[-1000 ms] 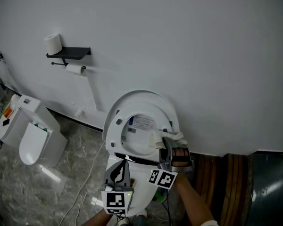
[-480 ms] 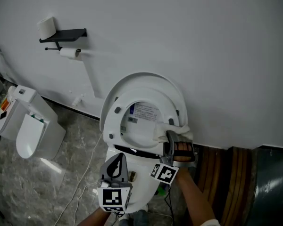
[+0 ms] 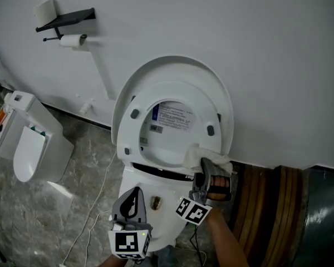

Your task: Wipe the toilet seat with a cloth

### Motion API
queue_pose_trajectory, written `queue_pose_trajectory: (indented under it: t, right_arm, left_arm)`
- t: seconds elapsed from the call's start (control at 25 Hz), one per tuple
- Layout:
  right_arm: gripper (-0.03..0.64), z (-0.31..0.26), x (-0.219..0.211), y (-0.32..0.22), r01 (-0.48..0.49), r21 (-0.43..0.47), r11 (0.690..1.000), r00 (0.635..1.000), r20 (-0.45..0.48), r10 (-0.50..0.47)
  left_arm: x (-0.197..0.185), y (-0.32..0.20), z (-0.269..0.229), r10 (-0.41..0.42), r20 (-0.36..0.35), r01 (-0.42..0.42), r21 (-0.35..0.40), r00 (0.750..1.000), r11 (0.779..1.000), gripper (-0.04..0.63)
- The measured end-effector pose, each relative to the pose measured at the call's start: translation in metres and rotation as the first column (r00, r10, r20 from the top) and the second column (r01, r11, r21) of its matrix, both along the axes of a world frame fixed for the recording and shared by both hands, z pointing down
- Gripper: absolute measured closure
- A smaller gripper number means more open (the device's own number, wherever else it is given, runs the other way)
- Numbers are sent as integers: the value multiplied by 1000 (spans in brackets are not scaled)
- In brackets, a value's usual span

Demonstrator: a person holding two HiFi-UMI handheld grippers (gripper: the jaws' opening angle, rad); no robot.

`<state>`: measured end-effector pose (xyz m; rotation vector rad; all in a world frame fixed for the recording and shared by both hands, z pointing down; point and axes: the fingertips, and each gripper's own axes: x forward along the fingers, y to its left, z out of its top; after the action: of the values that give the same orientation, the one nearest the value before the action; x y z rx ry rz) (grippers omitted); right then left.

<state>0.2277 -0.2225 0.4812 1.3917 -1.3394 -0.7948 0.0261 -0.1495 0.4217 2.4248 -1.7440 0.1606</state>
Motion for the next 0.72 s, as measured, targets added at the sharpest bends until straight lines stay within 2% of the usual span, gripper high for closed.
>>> queue_pose_trajectory:
  t: [0.2, 0.36, 0.56, 0.72]
  right_arm:
    - [522, 23, -1, 8, -46, 12, 999, 996, 73, 45]
    - [522, 27, 1, 12, -102, 40, 994, 984, 150, 95]
    - [522, 30, 4, 18, -201, 69, 977, 937, 305, 171]
    - [522, 29, 6, 21, -262, 93, 961, 906, 365, 212]
  left_arm:
    - [-19, 1, 17, -42, 19, 42, -17, 999, 999, 597]
    - [-25, -3, 19, -40, 11, 39, 19, 999, 999, 597]
    - [-35, -7, 14, -68, -11, 68, 19, 998, 998, 597]
    - [-42, -5, 14, -69, -19, 70, 23, 997, 997, 597]
